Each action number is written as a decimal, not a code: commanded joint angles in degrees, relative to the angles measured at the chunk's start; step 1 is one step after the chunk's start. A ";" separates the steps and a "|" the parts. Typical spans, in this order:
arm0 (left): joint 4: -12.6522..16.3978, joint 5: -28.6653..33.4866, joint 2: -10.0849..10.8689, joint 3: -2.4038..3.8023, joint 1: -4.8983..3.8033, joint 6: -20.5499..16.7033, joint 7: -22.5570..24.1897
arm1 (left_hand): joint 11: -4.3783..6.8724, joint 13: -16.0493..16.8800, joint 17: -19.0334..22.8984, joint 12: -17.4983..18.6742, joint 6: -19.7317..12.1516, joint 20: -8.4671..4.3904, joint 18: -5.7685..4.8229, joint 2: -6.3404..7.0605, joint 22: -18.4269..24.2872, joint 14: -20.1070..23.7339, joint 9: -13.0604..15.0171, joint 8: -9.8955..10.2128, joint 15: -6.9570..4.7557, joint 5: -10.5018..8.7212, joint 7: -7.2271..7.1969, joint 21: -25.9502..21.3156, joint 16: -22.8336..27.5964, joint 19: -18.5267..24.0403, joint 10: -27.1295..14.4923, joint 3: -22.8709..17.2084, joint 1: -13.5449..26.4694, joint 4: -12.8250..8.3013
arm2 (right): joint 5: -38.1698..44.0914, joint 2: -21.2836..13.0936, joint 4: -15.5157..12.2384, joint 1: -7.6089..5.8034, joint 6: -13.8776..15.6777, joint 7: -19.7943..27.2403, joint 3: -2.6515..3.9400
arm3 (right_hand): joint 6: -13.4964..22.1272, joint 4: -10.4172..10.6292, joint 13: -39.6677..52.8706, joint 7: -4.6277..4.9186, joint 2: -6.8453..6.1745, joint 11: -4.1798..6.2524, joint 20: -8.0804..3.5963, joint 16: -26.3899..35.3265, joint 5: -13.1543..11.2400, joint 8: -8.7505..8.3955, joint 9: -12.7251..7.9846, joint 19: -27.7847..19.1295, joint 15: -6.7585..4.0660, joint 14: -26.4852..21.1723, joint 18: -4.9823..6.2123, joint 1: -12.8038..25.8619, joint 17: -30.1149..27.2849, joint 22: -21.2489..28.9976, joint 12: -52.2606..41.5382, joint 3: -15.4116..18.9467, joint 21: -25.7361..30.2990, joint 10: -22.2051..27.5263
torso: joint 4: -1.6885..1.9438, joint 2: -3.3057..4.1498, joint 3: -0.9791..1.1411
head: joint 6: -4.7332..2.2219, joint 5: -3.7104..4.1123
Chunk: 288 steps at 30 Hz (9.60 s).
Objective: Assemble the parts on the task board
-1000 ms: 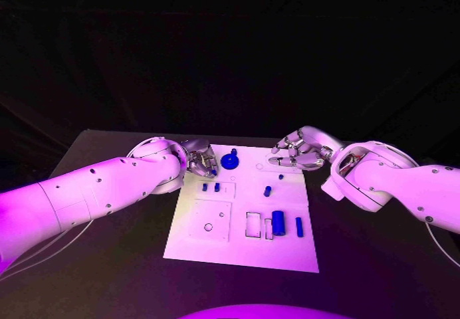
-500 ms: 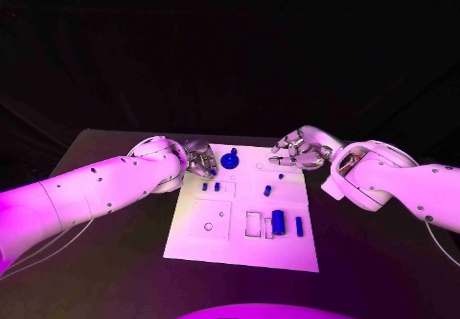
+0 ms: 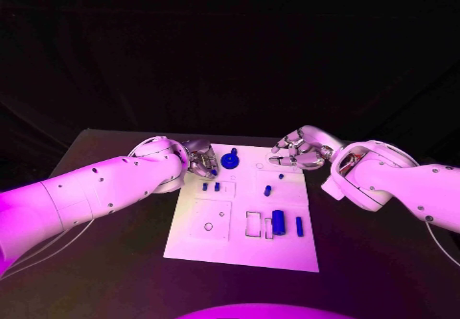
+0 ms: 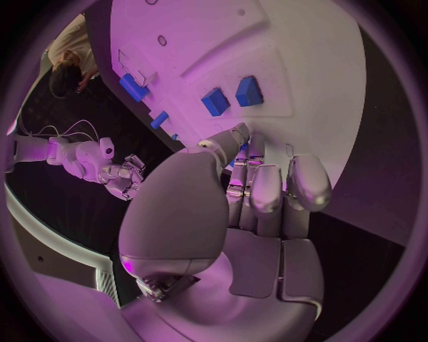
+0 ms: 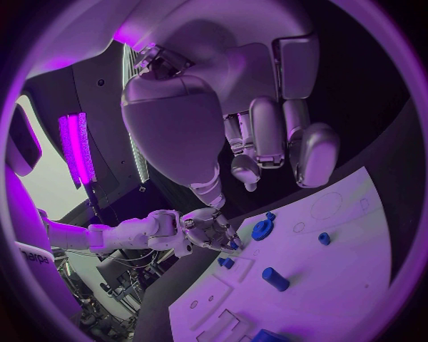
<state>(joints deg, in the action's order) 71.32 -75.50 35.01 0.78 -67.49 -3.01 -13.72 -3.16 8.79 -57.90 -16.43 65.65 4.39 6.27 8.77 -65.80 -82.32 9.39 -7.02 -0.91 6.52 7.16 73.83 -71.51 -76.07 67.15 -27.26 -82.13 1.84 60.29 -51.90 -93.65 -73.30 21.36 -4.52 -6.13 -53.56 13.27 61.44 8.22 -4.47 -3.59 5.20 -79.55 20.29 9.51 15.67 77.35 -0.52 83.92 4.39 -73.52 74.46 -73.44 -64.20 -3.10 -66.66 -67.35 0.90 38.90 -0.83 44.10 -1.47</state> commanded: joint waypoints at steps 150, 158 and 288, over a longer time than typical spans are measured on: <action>17.99 67.54 17.66 1.89 -0.97 -13.73 28.67 | -2.88 2.28 30.50 0.39 -6.61 2.21 4.25 -1.02 32.33 14.35 -3.46 2.25 2.46 -0.07 2.87 -30.74 22.44 13.87 -6.34 9.56 3.59 1.66 | 36.02 9.60 11.61 5.54 -10.01 -10.46 -0.94 | -10.06 -8.45 -52.97 -0.09 -3.96 -0.96 0.55 1.68 -7.91 -4.19 -2.68 3.36 0.46 2.82 -0.20 -8.69 -2.02 -5.97 52.75 -23.80 -4.20 3.18 | 0.14 0.04 -0.12 | 0.52 3.64; 17.97 67.43 17.65 1.89 -0.97 -13.90 28.58 | -3.03 2.26 30.60 0.26 -6.95 2.29 4.25 -1.16 32.49 14.67 -3.55 2.28 2.58 -0.05 3.04 -30.99 22.46 13.85 -6.81 9.70 3.18 1.46 | 35.97 9.38 11.09 5.57 -7.52 -10.75 -0.94 | -11.16 -9.07 -53.27 -0.48 -3.56 -0.56 0.41 1.58 -7.80 -3.87 -2.39 3.99 0.09 2.83 -0.47 -8.36 -2.01 -6.87 52.87 -24.11 -5.54 1.77 | 0.12 -0.03 -0.11 | 0.53 3.60; 17.02 66.70 14.91 1.61 -0.77 -11.98 27.68 | -3.34 2.24 30.85 -0.28 -7.59 2.51 4.25 -1.67 32.90 15.41 -3.69 2.12 2.84 -0.02 3.35 -31.64 22.42 13.87 -7.96 10.04 2.31 1.03 | 32.25 18.35 2.51 11.19 -4.18 -9.12 -1.39 | -11.80 -9.66 -53.79 -0.68 -3.15 -0.29 0.16 1.32 -7.08 -4.03 -2.06 4.43 -0.13 2.88 -0.67 -6.78 -1.96 -7.69 53.74 -23.88 -6.48 0.26 | 0.64 -0.17 -0.08 | 2.44 -4.65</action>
<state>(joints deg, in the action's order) 88.27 -8.50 50.00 2.36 -68.22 -15.98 13.86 -6.42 11.02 -27.10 -16.43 58.36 6.75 9.82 7.02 -32.95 -67.18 5.78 -4.83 1.95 6.49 10.55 42.37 -49.38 -61.84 59.57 -17.53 -79.38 3.02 92.18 -33.47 -91.14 -62.32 18.68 -13.35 -7.35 -64.98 3.87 7.71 7.68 -7.72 -3.73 5.30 -78.00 12.97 5.09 13.54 81.56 -0.22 84.02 4.39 -80.82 72.53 -74.92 -10.72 -27.20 -73.32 -66.69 1.55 38.74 -0.90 46.53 -6.08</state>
